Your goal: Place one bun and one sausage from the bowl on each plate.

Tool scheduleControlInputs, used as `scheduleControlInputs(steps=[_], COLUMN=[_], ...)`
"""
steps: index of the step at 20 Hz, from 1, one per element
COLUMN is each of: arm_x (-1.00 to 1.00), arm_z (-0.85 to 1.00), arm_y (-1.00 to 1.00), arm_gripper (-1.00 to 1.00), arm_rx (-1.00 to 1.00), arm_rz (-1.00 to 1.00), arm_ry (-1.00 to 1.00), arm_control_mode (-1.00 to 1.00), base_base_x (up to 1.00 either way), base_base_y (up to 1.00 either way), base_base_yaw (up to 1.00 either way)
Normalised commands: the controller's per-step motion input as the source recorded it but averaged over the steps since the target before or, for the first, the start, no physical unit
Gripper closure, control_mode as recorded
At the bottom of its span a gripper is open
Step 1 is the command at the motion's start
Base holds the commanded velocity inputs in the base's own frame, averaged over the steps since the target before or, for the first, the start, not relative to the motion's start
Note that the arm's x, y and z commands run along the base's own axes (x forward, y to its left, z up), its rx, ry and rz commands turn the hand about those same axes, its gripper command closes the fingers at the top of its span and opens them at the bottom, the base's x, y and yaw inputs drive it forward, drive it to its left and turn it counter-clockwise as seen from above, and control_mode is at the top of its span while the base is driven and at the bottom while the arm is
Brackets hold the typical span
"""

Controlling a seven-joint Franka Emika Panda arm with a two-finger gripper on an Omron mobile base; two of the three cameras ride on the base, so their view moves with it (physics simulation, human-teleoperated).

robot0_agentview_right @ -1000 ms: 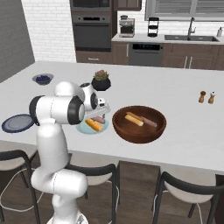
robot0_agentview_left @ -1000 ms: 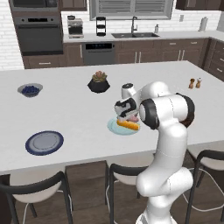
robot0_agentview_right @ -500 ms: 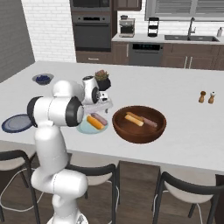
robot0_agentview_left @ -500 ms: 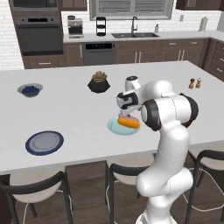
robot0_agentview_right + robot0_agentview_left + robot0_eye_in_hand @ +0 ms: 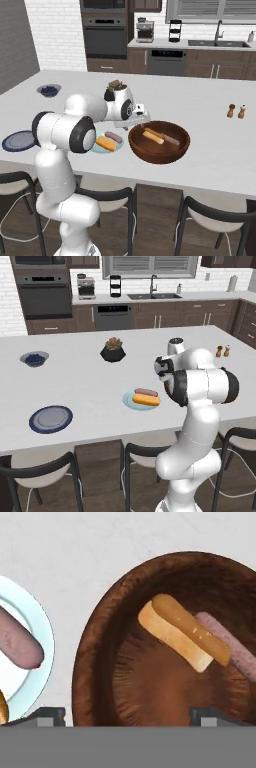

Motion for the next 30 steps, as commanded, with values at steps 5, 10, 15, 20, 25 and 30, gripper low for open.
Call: scheduleControlInputs(steps=[5,10,15,20,25,30], arm_x=[0.34,0.73,0.34,0.34,0.25,-0.3], arm_z=[0.06,-0.04,-0.5,-0.34,-0.21,0.01], arm_y=[-0.99,-0.41,-0.26,-0.17,-0.02,0.09], arm_gripper=[-1.0,-1.0,-1.0,-1.0,-1.0,-1.0], arm_rx=[0.0,0.0,-0.02,-0.01,-0.01,-0.04], arm_rz=[-0.16,0.0,0.19,0.28,0.09,0.0], arm_ry=[0.0,0.0,-0.03,-0.19,0.08,0.02], arm_control_mode=[-1.0,-1.0,-1.0,-1.0,-1.0,-1.0], base_base_x=[0.0,0.0,0.0,0.0,0.0,0.0], base_base_y=[0.0,0.0,0.0,0.0,0.0,0.0], base_base_yaw=[0.0,0.0,0.0,0.0,0.0,0.0])
